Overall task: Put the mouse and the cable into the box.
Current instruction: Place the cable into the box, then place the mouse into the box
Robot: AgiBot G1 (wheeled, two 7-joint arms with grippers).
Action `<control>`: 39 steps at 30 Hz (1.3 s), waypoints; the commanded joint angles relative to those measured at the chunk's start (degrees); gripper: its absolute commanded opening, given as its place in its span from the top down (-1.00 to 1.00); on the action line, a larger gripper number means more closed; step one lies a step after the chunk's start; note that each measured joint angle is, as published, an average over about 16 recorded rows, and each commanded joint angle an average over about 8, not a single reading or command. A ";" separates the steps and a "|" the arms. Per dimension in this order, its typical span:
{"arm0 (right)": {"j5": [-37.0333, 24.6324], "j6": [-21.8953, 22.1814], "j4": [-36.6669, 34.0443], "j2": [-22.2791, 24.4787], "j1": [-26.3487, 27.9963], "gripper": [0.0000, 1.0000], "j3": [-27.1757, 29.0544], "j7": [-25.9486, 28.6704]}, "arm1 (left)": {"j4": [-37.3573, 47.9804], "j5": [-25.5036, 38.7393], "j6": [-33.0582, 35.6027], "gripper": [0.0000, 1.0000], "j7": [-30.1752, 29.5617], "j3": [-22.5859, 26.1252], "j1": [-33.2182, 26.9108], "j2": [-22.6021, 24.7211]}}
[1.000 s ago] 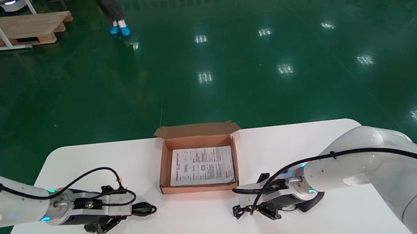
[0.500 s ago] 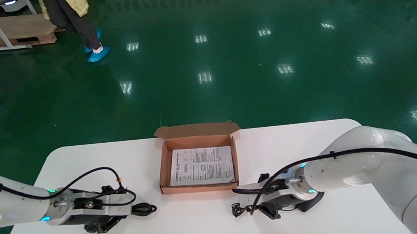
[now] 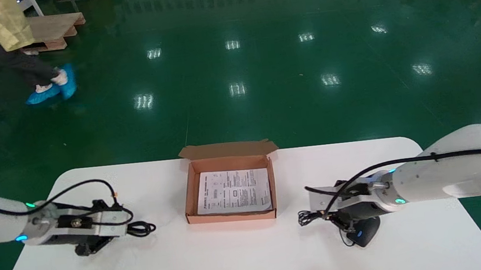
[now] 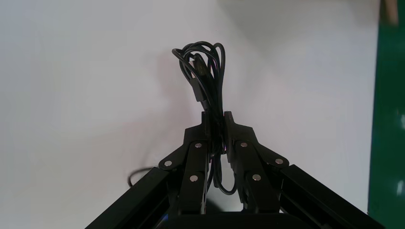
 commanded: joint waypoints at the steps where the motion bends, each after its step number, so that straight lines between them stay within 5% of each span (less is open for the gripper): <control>1: -0.16 0.12 -0.25 1.85 0.78 1.00 0.20 0.45 | -1.16 0.28 0.53 1.00 0.42 0.03 -1.28 -0.92; 8: 2.39 3.52 10.11 10.54 3.83 1.00 4.18 4.90 | -4.94 -6.45 1.94 1.00 4.79 -2.91 -2.19 3.35; 17: 2.38 5.29 27.39 18.43 2.84 1.00 6.66 14.20 | 1.26 -10.98 -5.01 1.00 10.32 -5.33 -1.01 12.51; 30: 2.12 5.23 27.38 18.32 2.44 1.00 6.51 14.03 | 1.45 -9.48 -7.27 1.00 11.39 -4.41 -0.33 13.56; 39: 2.10 5.24 27.60 18.43 2.42 1.00 6.54 14.10 | -2.45 -5.07 -19.85 1.00 15.22 4.46 4.49 16.89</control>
